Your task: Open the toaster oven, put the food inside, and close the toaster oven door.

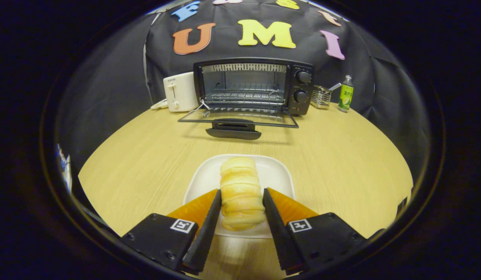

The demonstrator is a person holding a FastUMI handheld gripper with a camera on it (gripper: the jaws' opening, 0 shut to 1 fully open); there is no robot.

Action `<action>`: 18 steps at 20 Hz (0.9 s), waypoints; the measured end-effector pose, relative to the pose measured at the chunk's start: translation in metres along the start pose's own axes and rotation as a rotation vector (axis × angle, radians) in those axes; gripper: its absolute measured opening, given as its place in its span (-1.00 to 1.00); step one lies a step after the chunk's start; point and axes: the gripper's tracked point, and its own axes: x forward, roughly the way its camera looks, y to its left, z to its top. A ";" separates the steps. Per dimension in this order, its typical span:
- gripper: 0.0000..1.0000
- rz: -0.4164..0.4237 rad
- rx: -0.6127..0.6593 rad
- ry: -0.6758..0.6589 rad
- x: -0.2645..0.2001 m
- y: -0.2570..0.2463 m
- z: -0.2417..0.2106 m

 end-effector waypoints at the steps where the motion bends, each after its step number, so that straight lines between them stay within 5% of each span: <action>1: 0.41 0.001 0.000 -0.004 0.001 0.001 0.000; 12: 0.32 0.040 0.052 -0.166 -0.019 0.006 0.047; 18: 0.32 0.195 0.273 -0.204 -0.024 0.024 0.081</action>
